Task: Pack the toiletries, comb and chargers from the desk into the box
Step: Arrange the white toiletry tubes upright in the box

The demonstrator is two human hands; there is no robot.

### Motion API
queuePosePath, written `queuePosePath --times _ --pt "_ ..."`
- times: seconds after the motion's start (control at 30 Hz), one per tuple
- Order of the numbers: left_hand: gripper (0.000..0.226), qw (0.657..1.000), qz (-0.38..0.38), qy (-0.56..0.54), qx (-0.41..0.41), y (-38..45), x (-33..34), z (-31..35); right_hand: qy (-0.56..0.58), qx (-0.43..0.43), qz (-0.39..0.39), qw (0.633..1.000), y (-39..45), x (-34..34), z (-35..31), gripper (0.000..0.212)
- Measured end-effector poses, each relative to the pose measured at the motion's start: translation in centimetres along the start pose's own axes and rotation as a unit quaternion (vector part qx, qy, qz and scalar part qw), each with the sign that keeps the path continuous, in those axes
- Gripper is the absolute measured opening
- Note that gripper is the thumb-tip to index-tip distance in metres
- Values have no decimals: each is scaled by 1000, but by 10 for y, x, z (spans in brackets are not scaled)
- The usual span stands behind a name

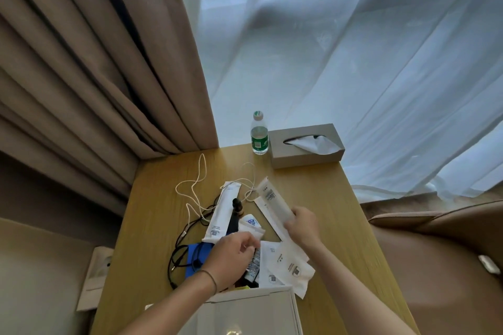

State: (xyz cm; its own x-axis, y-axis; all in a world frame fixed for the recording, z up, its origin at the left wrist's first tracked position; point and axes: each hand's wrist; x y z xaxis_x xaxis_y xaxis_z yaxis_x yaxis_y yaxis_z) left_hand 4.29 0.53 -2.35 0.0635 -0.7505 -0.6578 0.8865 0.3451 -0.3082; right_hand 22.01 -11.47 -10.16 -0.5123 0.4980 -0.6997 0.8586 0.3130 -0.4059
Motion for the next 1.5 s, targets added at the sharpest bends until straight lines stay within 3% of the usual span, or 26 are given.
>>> queuePosePath --times 0.17,0.37,0.47,0.63,0.83,1.0,1.1,1.23,1.4,1.5 --pt "21 999 -34 35 15 29 11 8 166 17 3 986 -6 -39 14 16" --pt "23 981 -61 160 94 75 30 24 347 83 -35 934 -27 -65 32 19" --pt "37 949 -87 269 140 98 42 24 384 110 -51 916 -37 -67 39 18" --pt "62 848 -140 464 216 127 55 26 407 127 -56 903 -50 -67 48 18" --pt "59 783 -163 536 271 145 69 31 429 149 -65 889 -57 -72 62 14" --pt "50 761 -149 553 306 155 74 40 441 151 -70 882 -63 -79 70 14" --pt "32 774 -140 532 314 154 73 44 454 155 -84 873 -69 -83 74 14" --pt "19 827 -74 451 328 148 69 49 486 155 -101 854 -76 -92 72 17" --pt "34 912 73 274 296 130 57 69 536 133 -119 825 -90 -104 58 18" --pt "35 946 139 160 244 117 41 80 548 100 -130 820 -104 -114 45 16"
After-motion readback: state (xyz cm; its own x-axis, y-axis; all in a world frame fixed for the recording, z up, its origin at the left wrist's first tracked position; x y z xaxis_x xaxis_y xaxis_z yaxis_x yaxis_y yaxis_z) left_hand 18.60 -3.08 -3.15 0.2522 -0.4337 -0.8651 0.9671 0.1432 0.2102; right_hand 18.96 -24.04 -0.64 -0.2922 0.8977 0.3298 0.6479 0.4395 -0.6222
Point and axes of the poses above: each hand's wrist, its own y-axis towards the middle knuckle, its own x-axis out of the palm, z = x × y, and after that the axes turned 7 degrees about x, right-handed
